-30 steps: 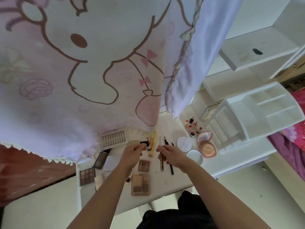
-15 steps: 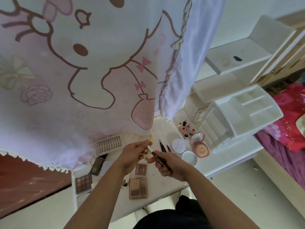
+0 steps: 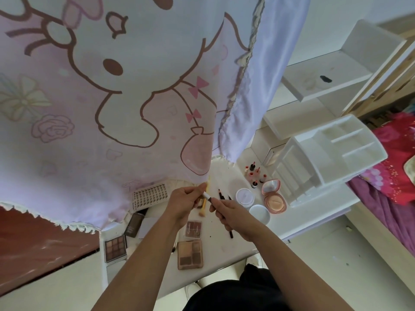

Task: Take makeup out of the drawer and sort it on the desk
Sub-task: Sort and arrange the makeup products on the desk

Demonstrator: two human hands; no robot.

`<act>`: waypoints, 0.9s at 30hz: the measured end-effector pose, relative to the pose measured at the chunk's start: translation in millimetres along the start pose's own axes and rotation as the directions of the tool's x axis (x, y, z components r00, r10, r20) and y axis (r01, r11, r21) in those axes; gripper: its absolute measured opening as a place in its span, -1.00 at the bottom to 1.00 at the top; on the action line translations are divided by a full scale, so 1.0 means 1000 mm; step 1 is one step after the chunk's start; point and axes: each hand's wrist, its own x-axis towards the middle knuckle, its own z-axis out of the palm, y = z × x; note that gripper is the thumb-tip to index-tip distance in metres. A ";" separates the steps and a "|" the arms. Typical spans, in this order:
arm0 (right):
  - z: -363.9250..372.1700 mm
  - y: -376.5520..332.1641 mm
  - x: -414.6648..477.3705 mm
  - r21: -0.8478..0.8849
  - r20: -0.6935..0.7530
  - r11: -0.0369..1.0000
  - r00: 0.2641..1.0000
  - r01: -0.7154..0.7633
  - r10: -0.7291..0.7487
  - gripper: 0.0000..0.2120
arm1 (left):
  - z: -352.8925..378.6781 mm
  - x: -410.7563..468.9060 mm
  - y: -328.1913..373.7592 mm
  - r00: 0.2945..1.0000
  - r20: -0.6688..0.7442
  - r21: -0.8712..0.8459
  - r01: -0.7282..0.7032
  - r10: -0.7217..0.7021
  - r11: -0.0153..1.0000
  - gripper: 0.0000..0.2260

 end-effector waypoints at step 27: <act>-0.002 -0.001 0.004 0.001 -0.051 0.999 0.997 -0.055 0.055 -0.60 | -0.004 0.015 -0.006 0.999 -0.019 0.081 0.047 -0.046 0.996 -0.49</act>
